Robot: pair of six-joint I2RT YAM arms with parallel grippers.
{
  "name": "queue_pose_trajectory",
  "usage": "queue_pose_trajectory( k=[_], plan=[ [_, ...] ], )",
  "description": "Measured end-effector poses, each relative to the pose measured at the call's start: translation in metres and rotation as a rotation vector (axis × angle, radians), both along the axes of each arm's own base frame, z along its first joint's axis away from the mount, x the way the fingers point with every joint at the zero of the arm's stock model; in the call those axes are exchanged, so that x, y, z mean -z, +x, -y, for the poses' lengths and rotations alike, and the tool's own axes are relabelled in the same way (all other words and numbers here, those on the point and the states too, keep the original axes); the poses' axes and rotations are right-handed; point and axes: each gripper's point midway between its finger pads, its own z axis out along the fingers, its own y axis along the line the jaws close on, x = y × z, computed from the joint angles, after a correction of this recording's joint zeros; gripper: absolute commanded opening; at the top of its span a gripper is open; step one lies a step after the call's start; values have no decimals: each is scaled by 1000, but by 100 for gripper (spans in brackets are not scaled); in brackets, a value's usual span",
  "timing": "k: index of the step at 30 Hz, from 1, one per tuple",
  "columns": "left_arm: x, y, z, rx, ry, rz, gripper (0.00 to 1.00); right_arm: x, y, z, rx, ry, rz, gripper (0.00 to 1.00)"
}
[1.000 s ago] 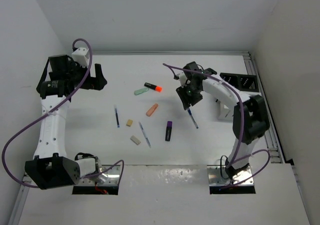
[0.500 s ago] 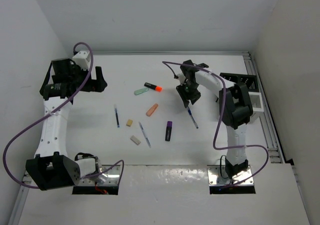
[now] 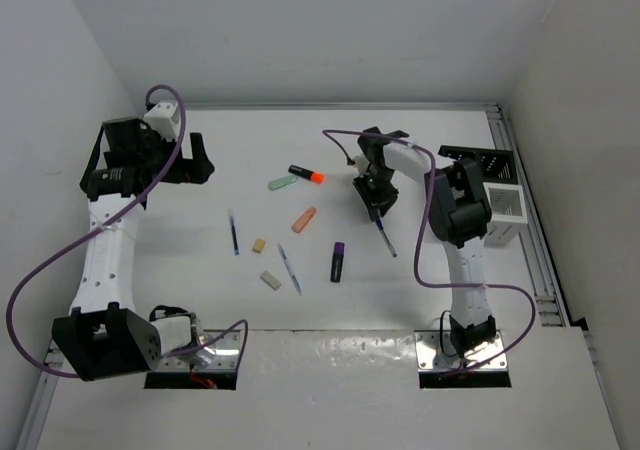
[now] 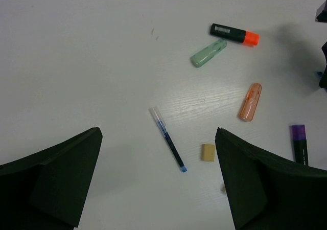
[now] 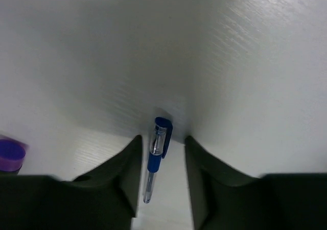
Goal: Sort the stationery into containers
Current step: Grab a piece of stationery with the right arm
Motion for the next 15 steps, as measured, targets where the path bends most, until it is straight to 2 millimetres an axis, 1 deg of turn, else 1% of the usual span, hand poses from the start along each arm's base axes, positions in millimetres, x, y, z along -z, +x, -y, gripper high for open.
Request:
queue_pose_trajectory(
  k=[2, 3, 6, 7, 9, 11, 13, 15],
  plan=[
    [1, 0, 0, 2, -2, -2, 100, 1, 1, 3, 3, 0, -4, 28],
    [1, 0, 1, 3, -3, -2, 100, 1, 1, 5, 7, 1, -5, 23],
    [1, 0, 0, 3, -3, -1, 100, 1, 2, 8, 14, 3, -8, 16],
    [1, 0, 0, 2, -3, -1, 100, 1, 2, 9, 18, 5, -11, 11],
    [0, 0, -1, -1, -3, 0, 100, 1, 1, 11, 21, 7, -16, 6],
    [0, 0, -1, -3, -3, 0, 100, 0, 0, 11, 21, 14, -24, 1],
    [0, -1, -1, -4, -2, 2, 100, -4, -2, 8, 19, 30, -28, 0],
    [-2, -1, -1, -4, -2, 6, 100, -15, -3, 3, 17, 64, -15, 0]
  ],
)
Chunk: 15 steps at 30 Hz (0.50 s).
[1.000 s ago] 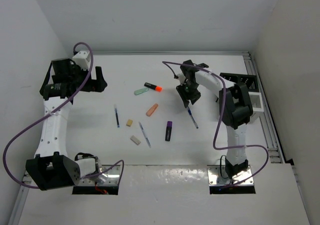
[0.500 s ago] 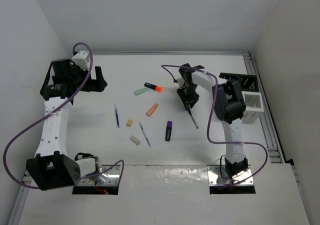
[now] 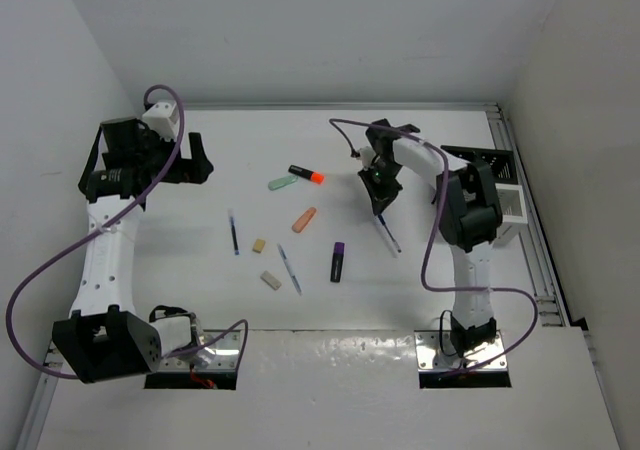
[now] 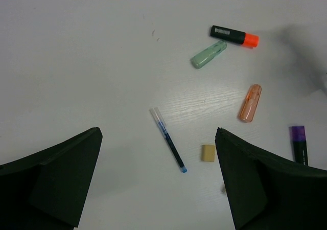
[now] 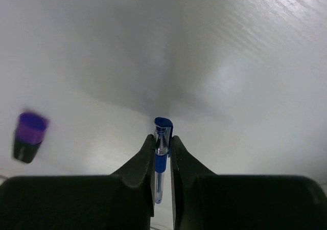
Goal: Sort the stationery into containers
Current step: Grab a piece of stationery with the right arm, then place the stationery into the container
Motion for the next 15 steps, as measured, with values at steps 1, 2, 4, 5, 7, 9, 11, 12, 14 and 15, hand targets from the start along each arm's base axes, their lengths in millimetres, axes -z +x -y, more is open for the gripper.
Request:
queue_pose_trajectory(
  k=[1, 2, 4, 5, 7, 9, 11, 12, 14, 15],
  plan=[
    [-1, 0, 0, 0, 0, 3, 100, -11, 1, -3, -1, 25, 20, 0],
    [-2, -1, 0, 1, 1, 6, 100, -23, 1, -6, -2, 50, 44, 0],
    [-5, -2, 1, 5, 1, 19, 100, -58, 5, -14, -7, 116, 116, 0],
    [-7, -2, 1, 7, 3, 30, 100, -76, 7, -17, -8, 151, 156, 0],
    [-13, -4, 1, 11, 11, 61, 100, -118, 15, -19, -6, 215, 253, 0],
    [-19, -9, 1, 14, 25, 108, 100, -163, 28, -16, 4, 276, 375, 0],
    [-25, -14, 2, 16, 39, 162, 100, -204, 42, -3, 32, 314, 515, 0],
    [-29, -17, 3, 16, 45, 192, 100, -223, 48, 8, 53, 324, 592, 0],
    [-37, -22, 4, 15, 55, 251, 100, -254, 55, 35, 109, 323, 726, 0],
    [-41, -24, 5, 16, 58, 278, 100, -270, 60, 54, 154, 309, 813, 0]
  ],
)
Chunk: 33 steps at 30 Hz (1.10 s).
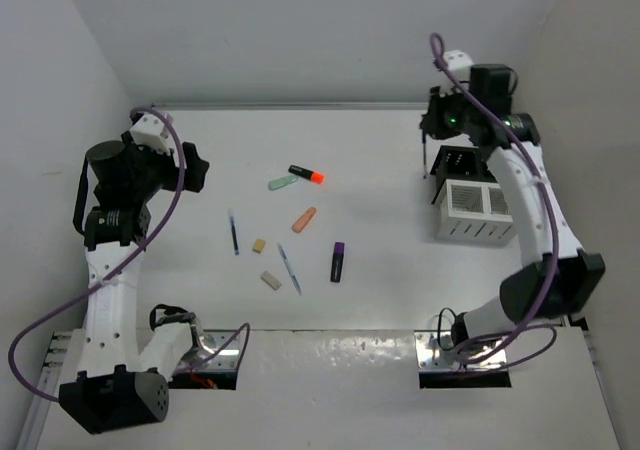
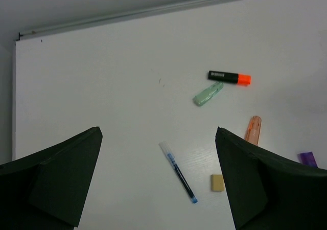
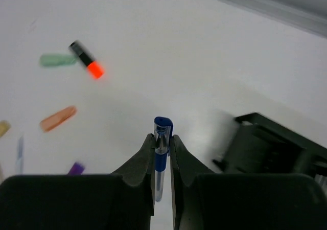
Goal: Sort the stationery into containers
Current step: Place the stationery into the container
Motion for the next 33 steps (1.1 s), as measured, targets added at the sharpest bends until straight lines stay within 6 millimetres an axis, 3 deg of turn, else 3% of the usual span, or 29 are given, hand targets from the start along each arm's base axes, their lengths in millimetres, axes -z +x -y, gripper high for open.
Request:
queue_pose_trajectory(
  k=[4, 7, 10, 14, 18, 26, 33],
  plan=[
    [-17, 6, 4, 10, -27, 74, 100, -36, 0, 72, 234, -15, 232, 0],
    [-15, 18, 7, 27, -63, 72, 100, -52, -1, 117, 392, -27, 360, 0],
    [-8, 29, 9, 40, -105, 50, 100, -57, 0, 157, 525, -39, 462, 0],
    [-6, 36, 13, 56, -143, 68, 100, -48, 0, 202, 683, -55, 543, 0],
    [-4, 41, 13, 64, -147, 81, 100, -27, -5, 229, 778, -66, 543, 0],
    [18, 42, 10, 56, -145, 52, 100, -13, -3, 269, 897, -29, 565, 0],
    [29, 43, 2, 43, -109, 26, 99, 28, 1, 280, 929, 4, 513, 0]
  ],
)
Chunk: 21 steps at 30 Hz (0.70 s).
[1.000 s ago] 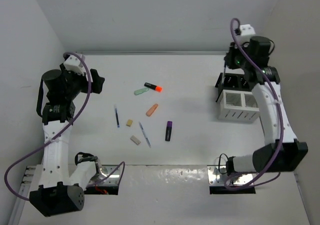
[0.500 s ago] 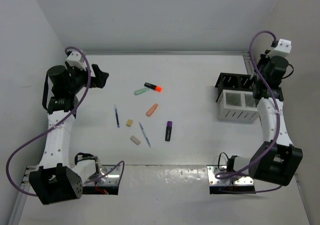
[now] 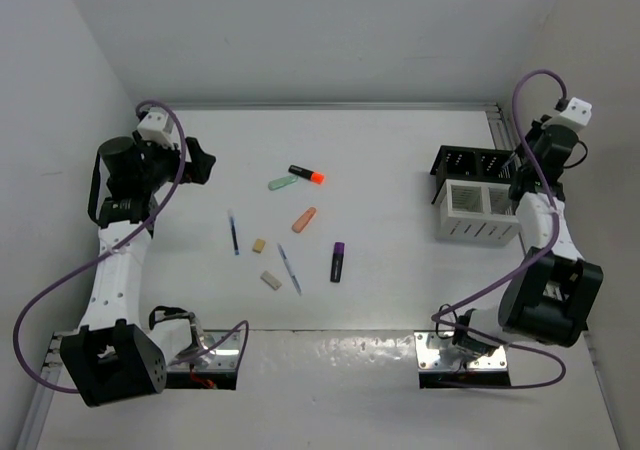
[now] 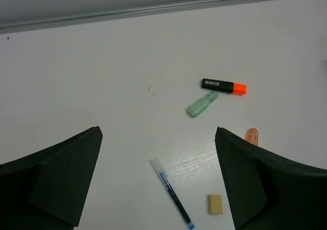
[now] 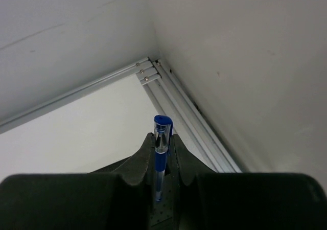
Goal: Sort the stationery into containers
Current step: Place the stationery into the container, then grab a piece of stationery with the left arm
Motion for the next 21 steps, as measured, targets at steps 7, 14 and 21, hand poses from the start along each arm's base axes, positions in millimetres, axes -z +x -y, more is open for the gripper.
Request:
queue_pose_trajectory(
  k=[7, 14, 21],
  plan=[
    [30, -7, -5, -1, 43, -85, 98, 35, 13, -3, -36, 60, -52, 28],
    [81, -24, -11, 12, 102, -273, 91, 73, 15, -8, -66, 110, -152, 58],
    [142, -36, -7, -3, 58, -528, 83, 70, 16, -42, -179, 146, -196, 60]
  ],
)
